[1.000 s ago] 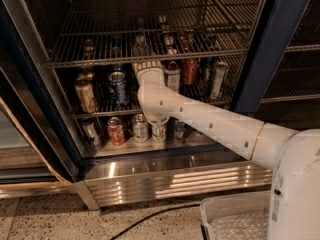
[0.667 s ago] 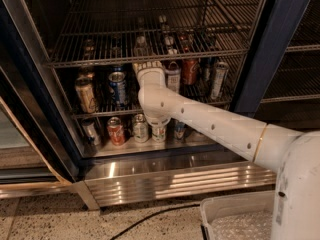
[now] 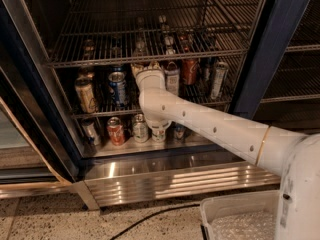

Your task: Pick water bottle from middle shelf of fridge

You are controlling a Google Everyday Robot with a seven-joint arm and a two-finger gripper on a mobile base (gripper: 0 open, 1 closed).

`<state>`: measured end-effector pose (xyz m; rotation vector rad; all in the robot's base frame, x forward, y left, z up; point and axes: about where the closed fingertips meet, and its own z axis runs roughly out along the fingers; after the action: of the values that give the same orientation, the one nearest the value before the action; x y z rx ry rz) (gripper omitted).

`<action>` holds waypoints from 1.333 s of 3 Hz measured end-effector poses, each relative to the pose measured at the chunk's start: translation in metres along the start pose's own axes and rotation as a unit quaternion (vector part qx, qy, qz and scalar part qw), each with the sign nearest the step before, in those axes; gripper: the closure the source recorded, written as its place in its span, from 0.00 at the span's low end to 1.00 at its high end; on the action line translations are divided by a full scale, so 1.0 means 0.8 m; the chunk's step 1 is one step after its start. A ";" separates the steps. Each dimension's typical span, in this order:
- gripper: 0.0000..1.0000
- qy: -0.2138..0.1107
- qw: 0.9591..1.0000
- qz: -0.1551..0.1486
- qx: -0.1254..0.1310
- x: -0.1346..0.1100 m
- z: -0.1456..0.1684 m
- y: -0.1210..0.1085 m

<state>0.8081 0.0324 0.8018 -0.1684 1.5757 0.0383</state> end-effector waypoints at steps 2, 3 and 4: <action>1.00 0.008 1.000 0.004 -0.013 0.010 -0.015 0.010; 1.00 0.003 1.000 0.001 -0.021 0.004 -0.042 0.013; 1.00 0.003 1.000 0.001 -0.021 0.004 -0.042 0.013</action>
Offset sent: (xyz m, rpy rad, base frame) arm -0.0299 0.0100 -0.0138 0.0061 0.0317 0.0468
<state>0.7737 0.0383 0.7983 -0.1997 1.5824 0.0722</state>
